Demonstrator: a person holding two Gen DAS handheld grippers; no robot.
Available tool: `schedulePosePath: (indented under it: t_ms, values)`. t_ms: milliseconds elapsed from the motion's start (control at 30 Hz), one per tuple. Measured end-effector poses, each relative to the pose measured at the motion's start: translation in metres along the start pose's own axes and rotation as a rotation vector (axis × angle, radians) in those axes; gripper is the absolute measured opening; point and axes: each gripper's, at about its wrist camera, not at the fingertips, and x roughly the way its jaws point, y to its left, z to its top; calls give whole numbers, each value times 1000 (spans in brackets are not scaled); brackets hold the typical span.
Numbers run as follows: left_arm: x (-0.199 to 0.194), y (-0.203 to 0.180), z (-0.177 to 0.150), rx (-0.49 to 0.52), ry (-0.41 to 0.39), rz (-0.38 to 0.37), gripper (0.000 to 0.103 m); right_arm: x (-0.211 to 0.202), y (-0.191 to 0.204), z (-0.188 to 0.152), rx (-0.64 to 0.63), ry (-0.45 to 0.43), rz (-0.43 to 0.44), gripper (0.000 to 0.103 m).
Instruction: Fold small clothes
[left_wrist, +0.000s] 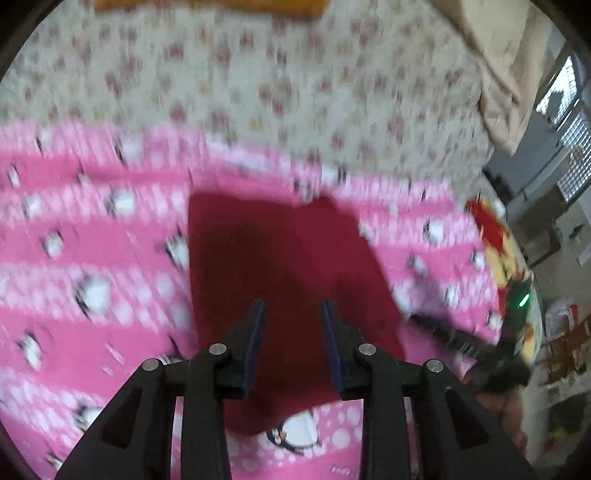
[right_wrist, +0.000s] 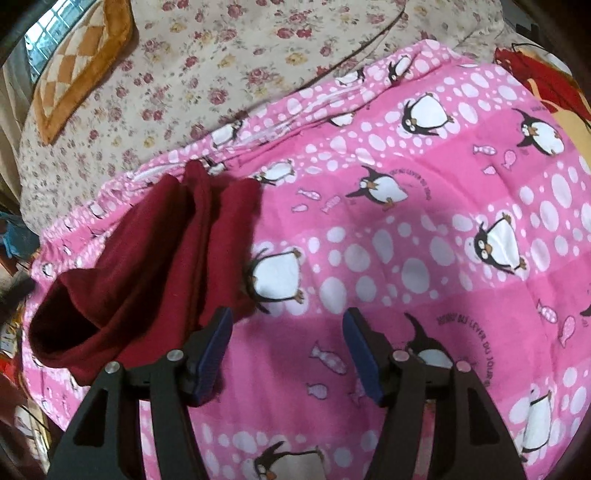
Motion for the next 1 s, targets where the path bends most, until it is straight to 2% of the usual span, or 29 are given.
schedulePosePath:
  t_ms: [133,200,233,433,500,600,700,800,967,1000]
  values:
    - [32,-17,-27,30,28,-89,9,-1,1,-2,5,-6,15,65]
    - [51,-25,-37,40,84,-99,9,-3,1,-3,13,-17,31,65]
    - [59,-25,-40,24,87,-102,9,-4,1,-2,19,-26,51,65]
    - [28,-9,-47,-59,25,-162,9,-17,15,2,5,-77,172,65]
    - [10,-5,-51,-47,-17,-126,9,-18,23,5,5,-73,252,65]
    - [-10,6,-59,-32,-81,-25,9,-18,37,8,-3,-63,333,65]
    - [-12,20,-61,-54,-84,35,9,-11,50,13,1,-43,396,65]
    - [-3,37,-65,-103,-46,73,9,2,60,16,14,0,432,65]
    - [1,53,-58,-151,-62,95,9,27,76,15,8,84,442,65]
    - [2,55,-55,-157,-63,89,9,32,77,15,9,96,439,68]
